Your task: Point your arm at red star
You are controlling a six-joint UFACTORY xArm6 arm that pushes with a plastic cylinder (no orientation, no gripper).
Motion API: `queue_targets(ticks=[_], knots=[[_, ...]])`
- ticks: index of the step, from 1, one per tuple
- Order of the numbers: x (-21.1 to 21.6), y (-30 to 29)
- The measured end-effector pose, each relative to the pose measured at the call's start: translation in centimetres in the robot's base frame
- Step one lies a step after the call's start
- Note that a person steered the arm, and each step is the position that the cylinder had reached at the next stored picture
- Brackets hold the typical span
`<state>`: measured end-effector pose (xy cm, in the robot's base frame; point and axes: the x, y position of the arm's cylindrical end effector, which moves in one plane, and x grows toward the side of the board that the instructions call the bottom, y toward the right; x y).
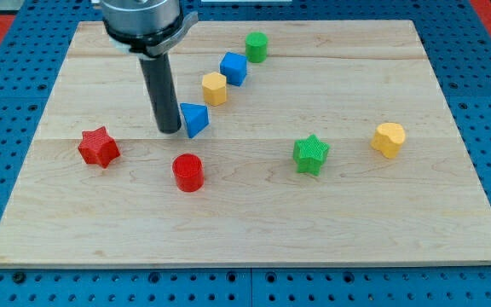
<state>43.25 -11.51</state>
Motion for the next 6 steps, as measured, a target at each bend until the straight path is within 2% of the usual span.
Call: queue_targets(ticks=[1, 2, 3, 4, 5, 6], knots=[[1.6, -3.4], [-2.9, -4.3], [-3.1, -11.3], [-0.9, -15.6], [1.2, -14.4], [1.9, -10.6]])
